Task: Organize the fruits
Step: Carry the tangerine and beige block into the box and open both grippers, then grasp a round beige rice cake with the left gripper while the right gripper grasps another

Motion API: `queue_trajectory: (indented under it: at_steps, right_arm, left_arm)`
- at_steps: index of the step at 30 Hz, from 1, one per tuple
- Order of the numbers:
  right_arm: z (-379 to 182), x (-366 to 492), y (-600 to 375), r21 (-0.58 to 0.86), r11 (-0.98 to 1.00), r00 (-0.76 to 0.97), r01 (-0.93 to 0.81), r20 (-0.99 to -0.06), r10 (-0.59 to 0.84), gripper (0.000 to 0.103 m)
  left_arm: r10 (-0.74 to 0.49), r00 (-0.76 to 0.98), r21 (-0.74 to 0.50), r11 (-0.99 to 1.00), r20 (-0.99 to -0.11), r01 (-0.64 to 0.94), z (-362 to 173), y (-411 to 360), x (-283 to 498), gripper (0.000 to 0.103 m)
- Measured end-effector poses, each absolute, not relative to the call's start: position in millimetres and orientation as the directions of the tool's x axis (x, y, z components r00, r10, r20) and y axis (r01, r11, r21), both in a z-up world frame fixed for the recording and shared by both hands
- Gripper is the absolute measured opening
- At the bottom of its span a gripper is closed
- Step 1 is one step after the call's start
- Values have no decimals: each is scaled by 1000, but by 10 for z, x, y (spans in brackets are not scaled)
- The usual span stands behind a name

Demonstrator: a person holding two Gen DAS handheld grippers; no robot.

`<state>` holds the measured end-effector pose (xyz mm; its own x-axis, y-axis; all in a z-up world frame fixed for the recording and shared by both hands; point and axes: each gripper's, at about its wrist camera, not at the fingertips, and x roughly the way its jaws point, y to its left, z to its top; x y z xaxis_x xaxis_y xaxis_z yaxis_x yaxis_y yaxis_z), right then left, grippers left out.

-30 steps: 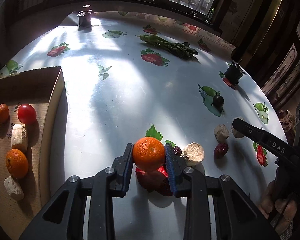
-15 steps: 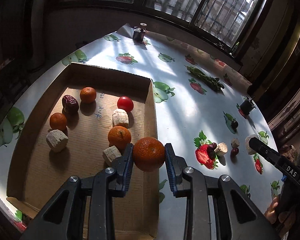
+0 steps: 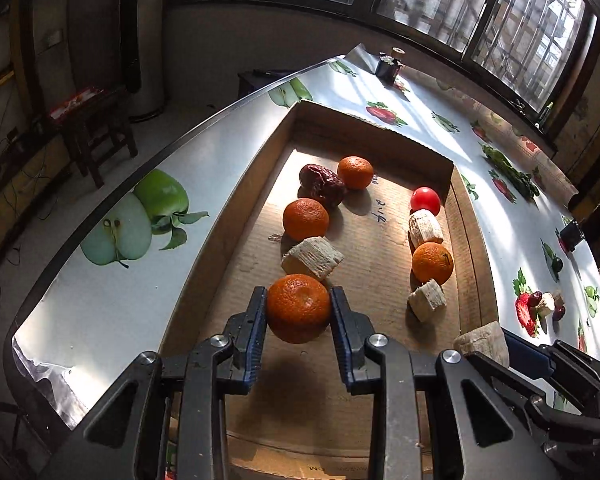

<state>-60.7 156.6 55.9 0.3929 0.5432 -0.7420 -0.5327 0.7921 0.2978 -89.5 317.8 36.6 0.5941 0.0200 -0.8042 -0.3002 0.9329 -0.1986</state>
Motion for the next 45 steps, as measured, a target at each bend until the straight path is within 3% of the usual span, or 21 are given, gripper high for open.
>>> queue_trajectory:
  at_steps: [9,20,26,34,45]
  right_arm:
    - [290,-504,1881,249,801,352,-545,-799,487,41]
    - [247,-566,1916,199,813,384,-548,-803,455,41]
    - [429,-633,1796,206,808,424,-552,-765,484,49]
    - [747,-873,1224,254,852,544,-459,-678,495,64]
    - [726,-1051,518,317,901,609,-296,-664,433,64]
  left_arm:
    - [-1,588,-225,925,-809,-308,284,3263,-897,30]
    - [16,622,-224,925,-783,-305,419,3205,-966,33]
    - [91,692,-187,930,-717,-316,747,3155,-1136,46]
    - [257,759,-32,939,-598,-343,1148,2803,-1381,75]
    - [249,794,57,963,-555,-262,1291,2256,-1466,79]
